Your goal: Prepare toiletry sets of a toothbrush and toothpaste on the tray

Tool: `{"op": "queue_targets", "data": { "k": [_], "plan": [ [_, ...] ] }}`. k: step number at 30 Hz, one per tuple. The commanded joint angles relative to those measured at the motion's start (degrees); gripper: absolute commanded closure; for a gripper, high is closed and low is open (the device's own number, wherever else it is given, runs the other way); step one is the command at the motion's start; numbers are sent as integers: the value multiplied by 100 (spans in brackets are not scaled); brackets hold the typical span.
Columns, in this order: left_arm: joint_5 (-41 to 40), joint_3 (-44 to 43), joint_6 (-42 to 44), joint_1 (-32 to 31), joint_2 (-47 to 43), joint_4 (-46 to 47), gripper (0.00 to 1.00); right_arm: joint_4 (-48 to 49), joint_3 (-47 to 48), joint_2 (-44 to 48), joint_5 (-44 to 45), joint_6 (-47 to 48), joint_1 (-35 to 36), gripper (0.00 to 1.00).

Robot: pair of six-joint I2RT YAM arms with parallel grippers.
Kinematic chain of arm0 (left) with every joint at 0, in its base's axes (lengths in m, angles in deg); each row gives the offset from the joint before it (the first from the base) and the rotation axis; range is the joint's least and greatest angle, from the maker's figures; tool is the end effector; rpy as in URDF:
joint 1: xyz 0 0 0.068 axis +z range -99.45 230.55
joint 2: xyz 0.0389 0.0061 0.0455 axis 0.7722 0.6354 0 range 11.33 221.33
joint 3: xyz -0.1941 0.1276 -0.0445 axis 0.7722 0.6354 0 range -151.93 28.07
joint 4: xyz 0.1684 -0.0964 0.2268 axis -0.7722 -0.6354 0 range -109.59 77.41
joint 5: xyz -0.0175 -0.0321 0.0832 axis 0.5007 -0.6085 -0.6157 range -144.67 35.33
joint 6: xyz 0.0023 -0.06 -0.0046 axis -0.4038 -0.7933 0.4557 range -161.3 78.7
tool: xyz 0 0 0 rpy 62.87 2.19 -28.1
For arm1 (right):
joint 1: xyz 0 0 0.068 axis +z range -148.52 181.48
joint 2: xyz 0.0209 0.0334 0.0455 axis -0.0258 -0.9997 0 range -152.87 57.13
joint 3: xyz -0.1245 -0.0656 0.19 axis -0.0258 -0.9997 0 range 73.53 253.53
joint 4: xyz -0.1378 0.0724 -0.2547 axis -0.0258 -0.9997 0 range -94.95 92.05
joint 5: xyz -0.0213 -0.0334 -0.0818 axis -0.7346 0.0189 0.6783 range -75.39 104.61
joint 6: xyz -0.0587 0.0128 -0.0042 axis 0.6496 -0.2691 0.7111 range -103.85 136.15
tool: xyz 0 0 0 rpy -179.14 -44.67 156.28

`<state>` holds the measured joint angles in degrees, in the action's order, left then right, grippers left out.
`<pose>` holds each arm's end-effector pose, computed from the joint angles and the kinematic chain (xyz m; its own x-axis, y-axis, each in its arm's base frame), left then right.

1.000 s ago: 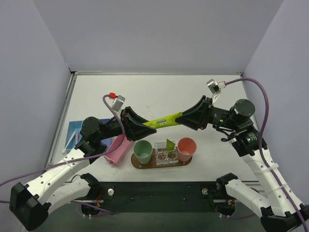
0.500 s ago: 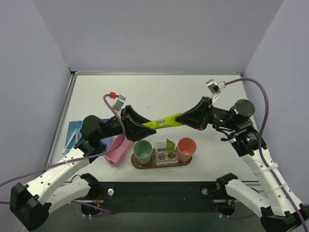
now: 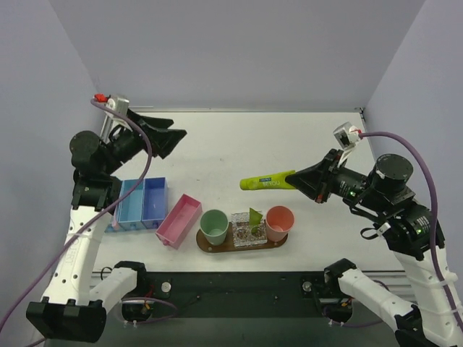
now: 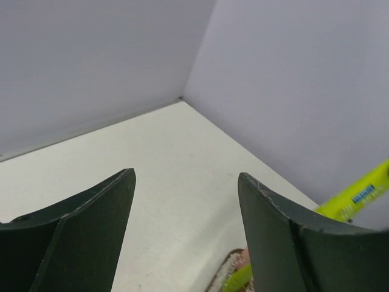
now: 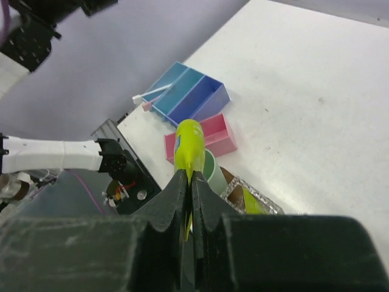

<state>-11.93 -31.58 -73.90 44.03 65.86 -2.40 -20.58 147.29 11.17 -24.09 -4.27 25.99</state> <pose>0.2641 -0.0606 0.4111 -0.1742 -0.3784 -0.9091 0.7596 0.5359 -0.3686 0.1653 0.1061 0.4715 -0.2338 0.1927 -0.9530 -0.8630 0.4104 0.2947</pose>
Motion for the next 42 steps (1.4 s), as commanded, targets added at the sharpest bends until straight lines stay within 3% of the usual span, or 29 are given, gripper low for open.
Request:
{"op": "queue_targets", "data": {
  "k": [1, 5, 11, 42],
  "plan": [
    [-1315, -994, 1359, 72, 750, -1929, 21, -1170, 516, -326, 1555, 627, 893, 100],
    [-2339, -592, 2046, 81, 972, -2005, 21, -1901, 1122, -957, 2778, 821, 2020, 100],
    [-2868, -3, 2109, 178, 999, -1828, 21, -2527, 1642, -1802, 4150, 1058, 3339, 100],
    [-3096, 51, 2196, 64, 1157, -1942, 21, -2175, 1176, -2989, 3975, 1295, 3648, 100]
  ]
}}
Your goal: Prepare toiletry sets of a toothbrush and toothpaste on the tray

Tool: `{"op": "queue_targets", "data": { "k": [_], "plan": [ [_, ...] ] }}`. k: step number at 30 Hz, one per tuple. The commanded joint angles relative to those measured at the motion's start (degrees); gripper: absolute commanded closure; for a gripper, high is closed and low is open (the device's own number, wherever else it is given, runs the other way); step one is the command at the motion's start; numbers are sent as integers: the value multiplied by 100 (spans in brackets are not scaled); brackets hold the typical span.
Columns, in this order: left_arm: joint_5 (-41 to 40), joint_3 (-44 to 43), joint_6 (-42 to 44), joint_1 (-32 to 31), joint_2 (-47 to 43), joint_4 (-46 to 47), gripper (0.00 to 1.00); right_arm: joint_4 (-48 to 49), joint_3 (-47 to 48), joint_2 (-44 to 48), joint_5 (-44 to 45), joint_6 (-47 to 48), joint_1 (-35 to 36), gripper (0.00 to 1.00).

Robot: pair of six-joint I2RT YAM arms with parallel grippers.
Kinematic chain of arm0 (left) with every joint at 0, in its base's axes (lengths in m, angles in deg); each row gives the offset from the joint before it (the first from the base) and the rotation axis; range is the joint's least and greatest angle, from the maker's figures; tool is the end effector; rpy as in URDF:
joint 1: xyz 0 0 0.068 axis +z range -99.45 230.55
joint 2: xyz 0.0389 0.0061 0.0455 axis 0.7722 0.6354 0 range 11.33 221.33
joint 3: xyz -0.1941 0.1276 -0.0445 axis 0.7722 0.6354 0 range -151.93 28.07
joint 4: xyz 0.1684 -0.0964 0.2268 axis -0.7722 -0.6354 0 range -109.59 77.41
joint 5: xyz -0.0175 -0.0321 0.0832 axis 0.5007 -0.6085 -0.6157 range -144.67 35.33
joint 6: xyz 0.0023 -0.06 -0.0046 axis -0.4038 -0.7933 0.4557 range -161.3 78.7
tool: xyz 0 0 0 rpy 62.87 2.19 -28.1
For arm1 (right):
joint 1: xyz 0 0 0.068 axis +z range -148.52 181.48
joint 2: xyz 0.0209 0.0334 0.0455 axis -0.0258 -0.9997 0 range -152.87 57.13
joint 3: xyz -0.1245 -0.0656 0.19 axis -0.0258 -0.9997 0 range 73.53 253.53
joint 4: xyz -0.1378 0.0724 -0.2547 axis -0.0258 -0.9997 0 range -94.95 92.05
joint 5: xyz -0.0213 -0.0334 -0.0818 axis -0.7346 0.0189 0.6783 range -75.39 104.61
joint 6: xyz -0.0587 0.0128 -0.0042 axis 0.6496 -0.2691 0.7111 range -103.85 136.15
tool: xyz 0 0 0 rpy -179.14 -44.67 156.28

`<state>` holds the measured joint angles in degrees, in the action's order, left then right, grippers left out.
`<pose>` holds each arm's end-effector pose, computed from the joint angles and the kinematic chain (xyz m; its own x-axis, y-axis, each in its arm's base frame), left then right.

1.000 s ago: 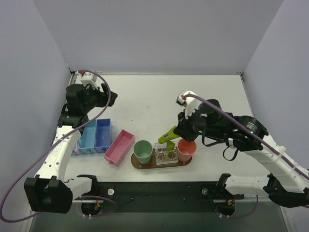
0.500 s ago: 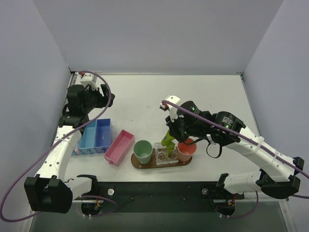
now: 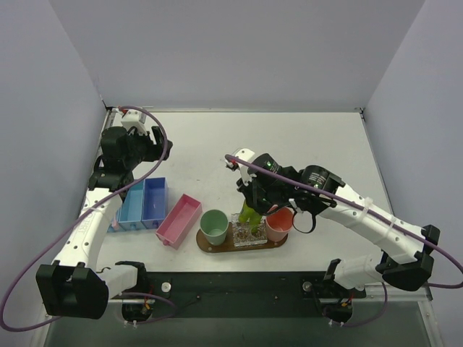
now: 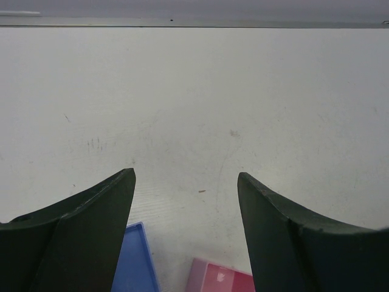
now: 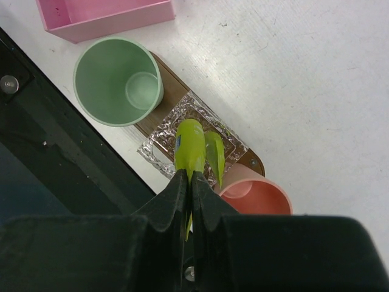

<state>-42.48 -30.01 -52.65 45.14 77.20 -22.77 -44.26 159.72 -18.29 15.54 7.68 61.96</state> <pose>0.3266 -0.0404 0.3047 -0.3584 -0.1593 -0.9199 0.2261 0.9412 -0.2511 0.1619 0.2846 0.3756 -0.4104 -0.4260 -0.8063 -0.8119 0.5732 0.1105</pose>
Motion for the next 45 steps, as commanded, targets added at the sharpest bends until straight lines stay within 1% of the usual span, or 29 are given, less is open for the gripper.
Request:
{"op": "queue_targets", "data": {
  "k": [1, 29, 45],
  "plan": [
    [-41, -115, 72, -57, 23, 95, 21, 209, -76, -69, 13, 109, 51, 100],
    [-41, -133, 107, -74, 5, 59, 22, 324, -199, -579, -5, 240, 51, 100],
    [-41, -133, 116, -83, -12, 59, 21, 394, -331, -878, 171, 381, 51, 100]
  ]
}}
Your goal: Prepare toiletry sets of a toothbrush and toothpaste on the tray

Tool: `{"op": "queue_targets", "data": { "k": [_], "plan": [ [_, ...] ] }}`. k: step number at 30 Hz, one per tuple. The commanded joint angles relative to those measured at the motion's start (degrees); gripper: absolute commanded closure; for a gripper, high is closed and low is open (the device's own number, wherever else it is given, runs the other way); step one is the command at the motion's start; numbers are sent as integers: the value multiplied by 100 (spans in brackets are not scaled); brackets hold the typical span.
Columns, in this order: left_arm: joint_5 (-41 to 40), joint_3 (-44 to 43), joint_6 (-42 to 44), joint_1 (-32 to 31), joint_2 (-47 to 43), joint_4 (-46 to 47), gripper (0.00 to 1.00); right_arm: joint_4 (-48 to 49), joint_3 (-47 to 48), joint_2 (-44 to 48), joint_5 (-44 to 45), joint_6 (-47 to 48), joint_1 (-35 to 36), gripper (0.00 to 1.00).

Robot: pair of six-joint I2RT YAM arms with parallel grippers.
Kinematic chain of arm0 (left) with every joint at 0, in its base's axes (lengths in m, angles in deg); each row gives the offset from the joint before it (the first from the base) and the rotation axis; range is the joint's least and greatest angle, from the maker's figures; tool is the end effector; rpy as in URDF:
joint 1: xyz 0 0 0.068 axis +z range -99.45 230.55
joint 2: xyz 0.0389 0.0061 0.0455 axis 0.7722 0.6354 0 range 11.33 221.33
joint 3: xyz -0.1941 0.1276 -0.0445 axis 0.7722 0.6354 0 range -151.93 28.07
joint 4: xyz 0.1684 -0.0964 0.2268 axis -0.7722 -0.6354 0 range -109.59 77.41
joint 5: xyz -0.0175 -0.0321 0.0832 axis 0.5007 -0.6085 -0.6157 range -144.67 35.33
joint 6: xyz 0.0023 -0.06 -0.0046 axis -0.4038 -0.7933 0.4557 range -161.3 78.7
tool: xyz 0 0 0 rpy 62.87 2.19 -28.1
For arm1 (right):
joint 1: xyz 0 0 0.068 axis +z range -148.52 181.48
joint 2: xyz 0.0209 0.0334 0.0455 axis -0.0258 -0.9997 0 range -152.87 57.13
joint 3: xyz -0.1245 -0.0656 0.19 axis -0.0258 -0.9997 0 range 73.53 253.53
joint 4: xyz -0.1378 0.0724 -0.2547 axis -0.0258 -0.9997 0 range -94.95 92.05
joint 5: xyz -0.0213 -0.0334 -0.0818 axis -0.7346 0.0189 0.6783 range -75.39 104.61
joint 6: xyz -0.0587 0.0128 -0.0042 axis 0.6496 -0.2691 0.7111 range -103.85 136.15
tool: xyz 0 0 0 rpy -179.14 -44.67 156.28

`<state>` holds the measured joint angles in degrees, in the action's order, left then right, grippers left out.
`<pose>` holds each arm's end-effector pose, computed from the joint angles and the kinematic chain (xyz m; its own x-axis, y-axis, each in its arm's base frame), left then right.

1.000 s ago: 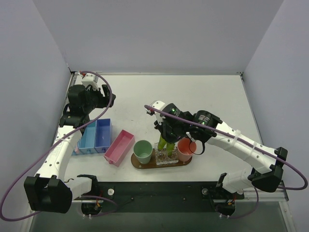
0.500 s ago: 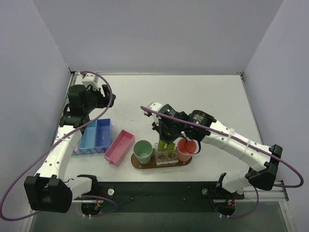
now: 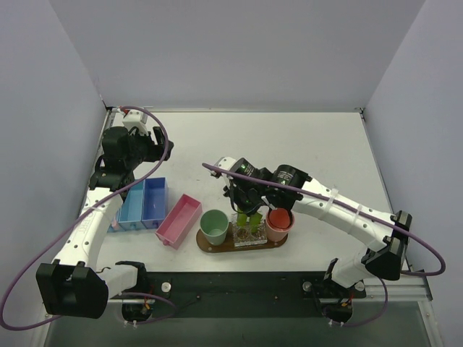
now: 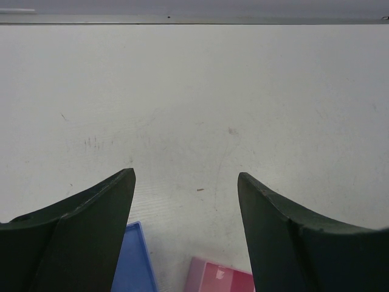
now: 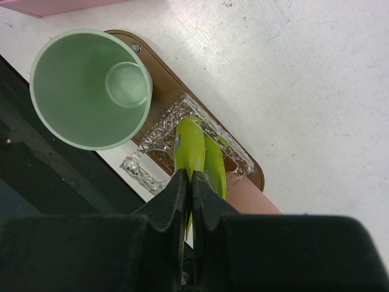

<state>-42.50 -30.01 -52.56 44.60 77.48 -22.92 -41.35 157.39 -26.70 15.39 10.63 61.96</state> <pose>0.3270 -0.0435 0.3029 -0.3664 -0.1537 -0.9177 0.2333 0.9396 -0.2505 0.1808 0.3182 0.3172 -0.4200 -0.5465 -0.7245 -0.8287 0.5565 0.0606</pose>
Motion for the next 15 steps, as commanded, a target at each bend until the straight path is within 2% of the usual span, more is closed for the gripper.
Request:
{"op": "queue_targets", "data": {
  "k": [1, 15],
  "plan": [
    [-39, -142, 98, -28, -32, 75, 21, 182, -150, -37, 186, 86, 51, 100],
    [-39, -142, 98, -28, -23, 66, 21, 516, -484, -124, 125, 68, 42, 100]
  ]
}}
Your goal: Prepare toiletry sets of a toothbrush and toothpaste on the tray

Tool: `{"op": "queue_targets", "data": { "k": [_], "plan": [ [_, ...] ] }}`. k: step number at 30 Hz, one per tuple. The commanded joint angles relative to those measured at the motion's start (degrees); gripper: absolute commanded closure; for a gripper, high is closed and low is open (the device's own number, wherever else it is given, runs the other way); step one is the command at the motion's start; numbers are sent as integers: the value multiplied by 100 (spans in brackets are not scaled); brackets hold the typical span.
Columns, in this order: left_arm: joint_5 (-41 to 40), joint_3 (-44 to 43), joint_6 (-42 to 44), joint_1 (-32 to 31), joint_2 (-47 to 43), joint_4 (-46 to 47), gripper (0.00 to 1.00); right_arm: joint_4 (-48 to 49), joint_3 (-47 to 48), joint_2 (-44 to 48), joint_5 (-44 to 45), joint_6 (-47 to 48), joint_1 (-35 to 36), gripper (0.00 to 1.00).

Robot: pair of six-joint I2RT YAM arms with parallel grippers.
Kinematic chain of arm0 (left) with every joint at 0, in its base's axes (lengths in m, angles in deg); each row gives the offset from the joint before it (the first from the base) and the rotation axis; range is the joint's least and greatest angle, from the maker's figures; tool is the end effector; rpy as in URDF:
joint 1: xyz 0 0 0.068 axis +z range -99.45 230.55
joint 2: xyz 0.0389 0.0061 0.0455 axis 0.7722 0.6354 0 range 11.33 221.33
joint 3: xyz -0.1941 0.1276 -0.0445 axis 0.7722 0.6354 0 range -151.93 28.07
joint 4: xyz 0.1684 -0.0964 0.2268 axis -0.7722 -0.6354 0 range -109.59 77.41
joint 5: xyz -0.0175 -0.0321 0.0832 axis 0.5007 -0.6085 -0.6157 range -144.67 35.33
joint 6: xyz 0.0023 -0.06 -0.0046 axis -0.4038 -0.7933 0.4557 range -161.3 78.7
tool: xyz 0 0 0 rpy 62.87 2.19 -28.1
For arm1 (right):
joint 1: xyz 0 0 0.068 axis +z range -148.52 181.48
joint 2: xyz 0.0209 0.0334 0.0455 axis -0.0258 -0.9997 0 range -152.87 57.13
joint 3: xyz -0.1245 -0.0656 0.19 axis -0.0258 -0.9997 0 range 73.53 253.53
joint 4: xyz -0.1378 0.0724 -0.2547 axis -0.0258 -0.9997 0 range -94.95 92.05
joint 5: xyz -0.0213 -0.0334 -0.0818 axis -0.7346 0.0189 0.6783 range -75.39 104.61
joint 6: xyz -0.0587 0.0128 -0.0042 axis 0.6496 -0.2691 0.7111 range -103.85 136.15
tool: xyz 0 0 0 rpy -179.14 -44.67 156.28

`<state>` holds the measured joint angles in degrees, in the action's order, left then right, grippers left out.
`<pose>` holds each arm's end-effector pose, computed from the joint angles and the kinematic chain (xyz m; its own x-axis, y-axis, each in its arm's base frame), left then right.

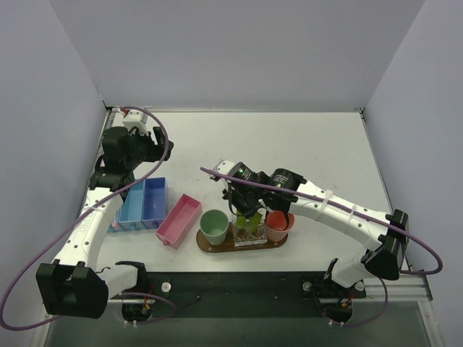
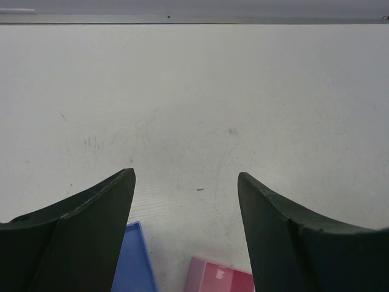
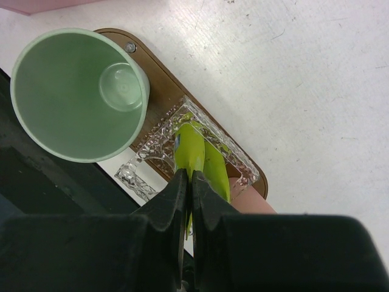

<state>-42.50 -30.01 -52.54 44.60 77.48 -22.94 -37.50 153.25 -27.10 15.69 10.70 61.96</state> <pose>0.3270 -0.0435 0.3029 -0.3666 -0.1534 -0.9177 0.2333 0.9396 -0.2503 0.1832 0.3220 0.2936 -0.4231 -0.5544 -0.7167 -0.8269 0.5596 0.0552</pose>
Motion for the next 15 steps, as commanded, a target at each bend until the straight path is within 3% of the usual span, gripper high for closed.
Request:
{"op": "queue_targets", "data": {
  "k": [1, 15],
  "plan": [
    [-39, -142, 96, -20, -23, 68, 21, 123, -88, -94, 85, 62, 42, 100],
    [-39, -142, 96, -28, -32, 59, 21, 149, -124, -261, 103, 71, 42, 100]
  ]
}}
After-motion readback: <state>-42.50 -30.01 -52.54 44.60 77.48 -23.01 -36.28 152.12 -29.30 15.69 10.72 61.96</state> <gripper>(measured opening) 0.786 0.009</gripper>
